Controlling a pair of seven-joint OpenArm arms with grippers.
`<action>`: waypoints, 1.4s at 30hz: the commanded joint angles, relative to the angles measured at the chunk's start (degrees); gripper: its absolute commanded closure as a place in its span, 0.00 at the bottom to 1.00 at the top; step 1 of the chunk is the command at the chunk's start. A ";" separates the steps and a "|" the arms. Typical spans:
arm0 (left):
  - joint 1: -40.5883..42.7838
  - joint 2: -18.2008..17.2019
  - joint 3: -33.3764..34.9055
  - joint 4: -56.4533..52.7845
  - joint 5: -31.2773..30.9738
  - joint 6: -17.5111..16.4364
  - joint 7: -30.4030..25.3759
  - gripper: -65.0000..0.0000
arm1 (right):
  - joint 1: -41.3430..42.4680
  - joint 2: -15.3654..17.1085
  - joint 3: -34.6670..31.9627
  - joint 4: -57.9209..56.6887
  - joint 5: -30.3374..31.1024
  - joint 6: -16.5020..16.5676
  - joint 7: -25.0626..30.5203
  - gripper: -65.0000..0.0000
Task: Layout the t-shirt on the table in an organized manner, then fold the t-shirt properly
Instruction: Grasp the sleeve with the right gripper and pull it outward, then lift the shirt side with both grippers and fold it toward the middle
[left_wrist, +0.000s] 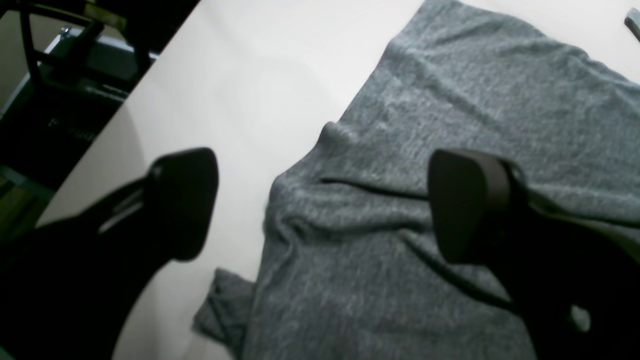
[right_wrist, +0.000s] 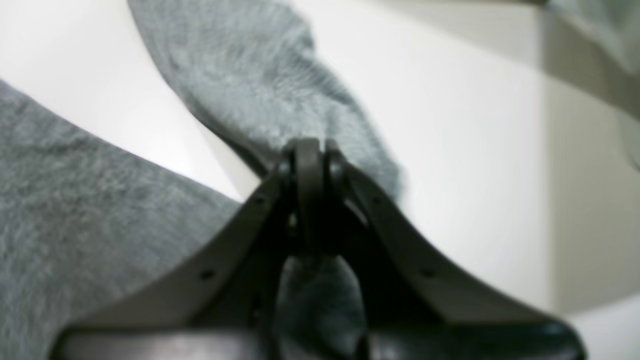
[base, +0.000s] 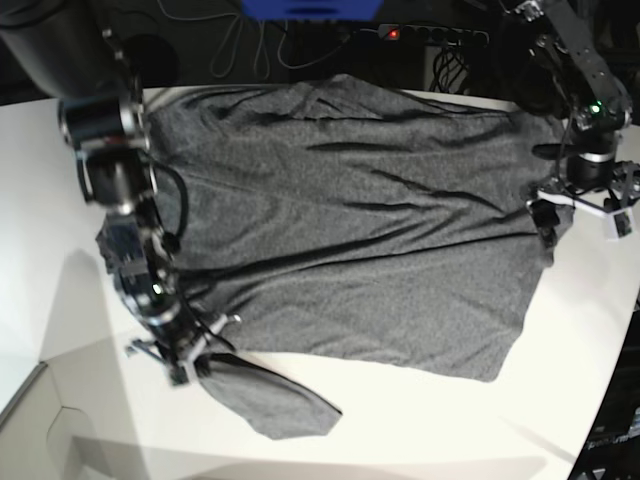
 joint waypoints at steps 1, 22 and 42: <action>-0.47 -0.59 0.46 1.15 -2.06 -0.21 -1.55 0.00 | -0.31 0.05 0.67 4.36 0.27 -0.34 0.99 1.00; -11.28 3.71 10.92 1.07 -9.01 -0.21 2.41 0.00 | -36.70 -0.04 12.89 44.01 0.36 -0.25 -3.75 1.00; -45.22 11.00 49.08 -64.60 -10.15 0.41 -22.03 0.00 | -46.81 -1.27 11.57 45.50 0.19 -0.08 -3.93 1.00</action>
